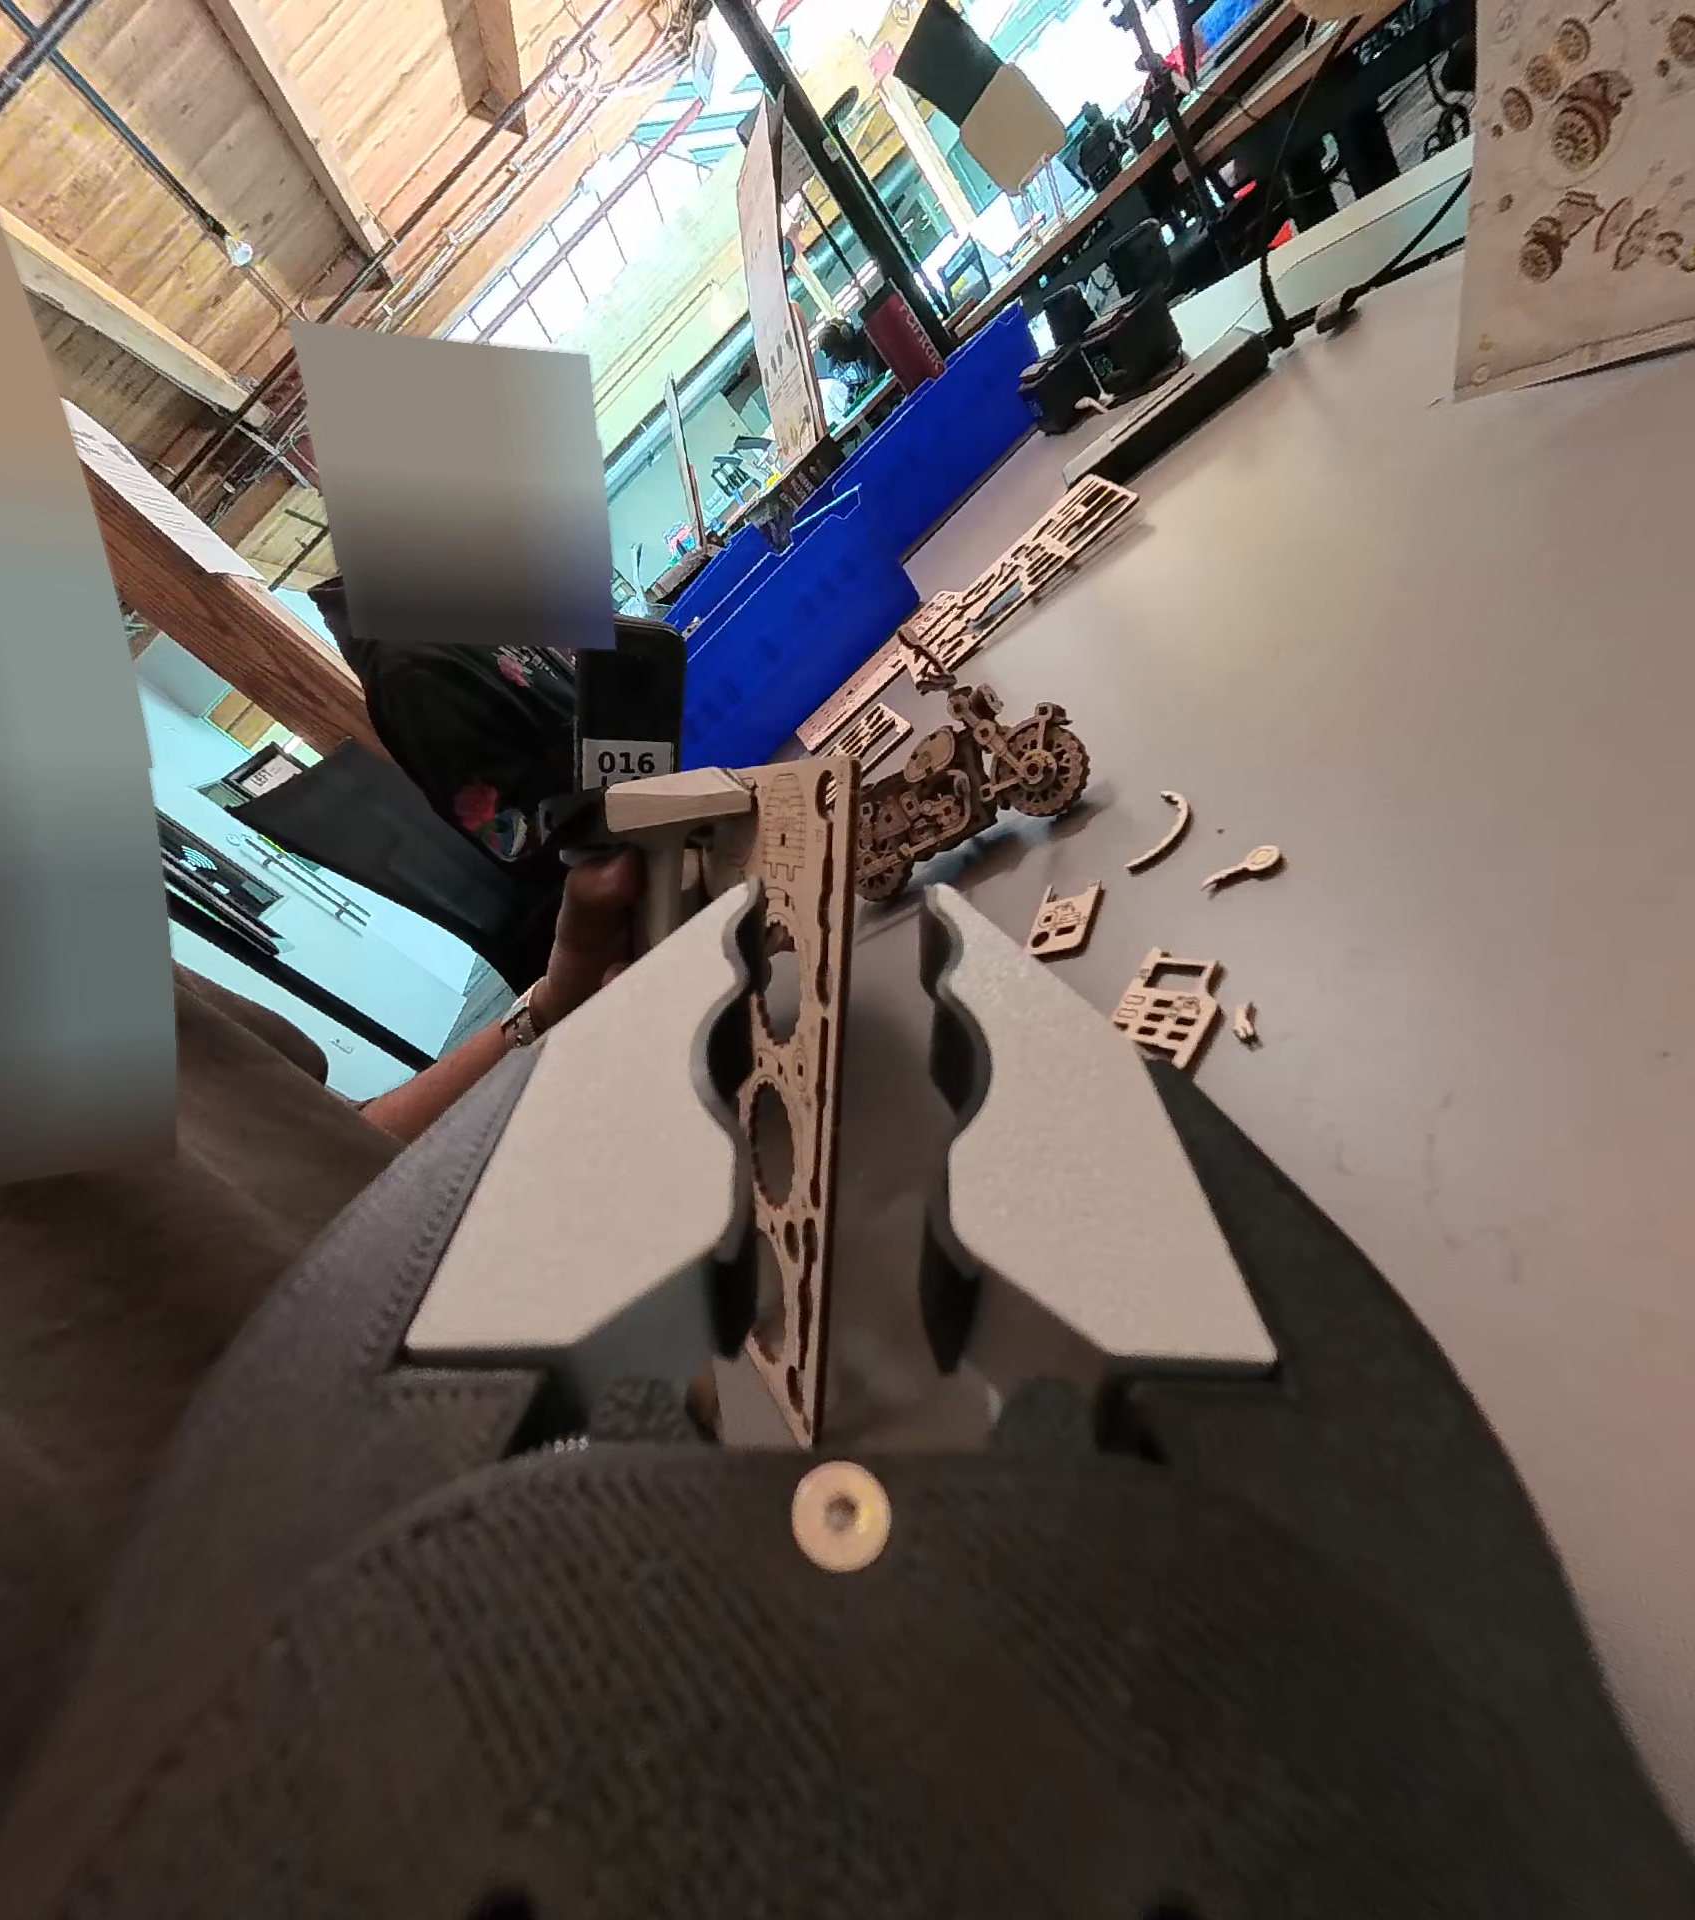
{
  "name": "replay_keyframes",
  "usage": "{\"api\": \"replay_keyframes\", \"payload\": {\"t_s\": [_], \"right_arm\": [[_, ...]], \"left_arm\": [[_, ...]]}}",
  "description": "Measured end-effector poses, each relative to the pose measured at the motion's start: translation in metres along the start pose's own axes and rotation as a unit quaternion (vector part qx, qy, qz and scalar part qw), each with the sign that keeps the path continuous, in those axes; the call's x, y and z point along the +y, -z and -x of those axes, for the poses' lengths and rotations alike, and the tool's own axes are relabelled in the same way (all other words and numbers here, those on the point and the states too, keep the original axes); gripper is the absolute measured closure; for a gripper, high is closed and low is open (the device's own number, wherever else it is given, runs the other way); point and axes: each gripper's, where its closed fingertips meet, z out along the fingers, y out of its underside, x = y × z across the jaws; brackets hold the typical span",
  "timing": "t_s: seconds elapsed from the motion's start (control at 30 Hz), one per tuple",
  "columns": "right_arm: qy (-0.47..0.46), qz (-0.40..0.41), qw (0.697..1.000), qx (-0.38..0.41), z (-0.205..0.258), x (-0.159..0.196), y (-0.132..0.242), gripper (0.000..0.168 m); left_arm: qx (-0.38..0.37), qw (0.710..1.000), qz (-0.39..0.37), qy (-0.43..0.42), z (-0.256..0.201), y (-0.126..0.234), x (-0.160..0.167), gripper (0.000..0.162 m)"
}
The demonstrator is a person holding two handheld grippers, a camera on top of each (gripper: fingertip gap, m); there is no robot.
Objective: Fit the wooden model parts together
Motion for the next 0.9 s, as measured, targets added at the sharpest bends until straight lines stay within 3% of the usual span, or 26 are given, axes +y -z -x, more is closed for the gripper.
{"api": "replay_keyframes", "payload": {"t_s": [0.6,0.9], "right_arm": [[0.005,0.002,1.000,0.004,-0.001,0.001,-0.001,0.141],[0.026,0.038,0.999,0.003,0.013,0.017,-0.020,0.139]], "left_arm": [[-0.007,1.000,0.002,0.001,0.003,-0.001,0.001,0.162],[0.012,1.000,0.022,0.004,-0.007,-0.011,0.014,0.162]]}}
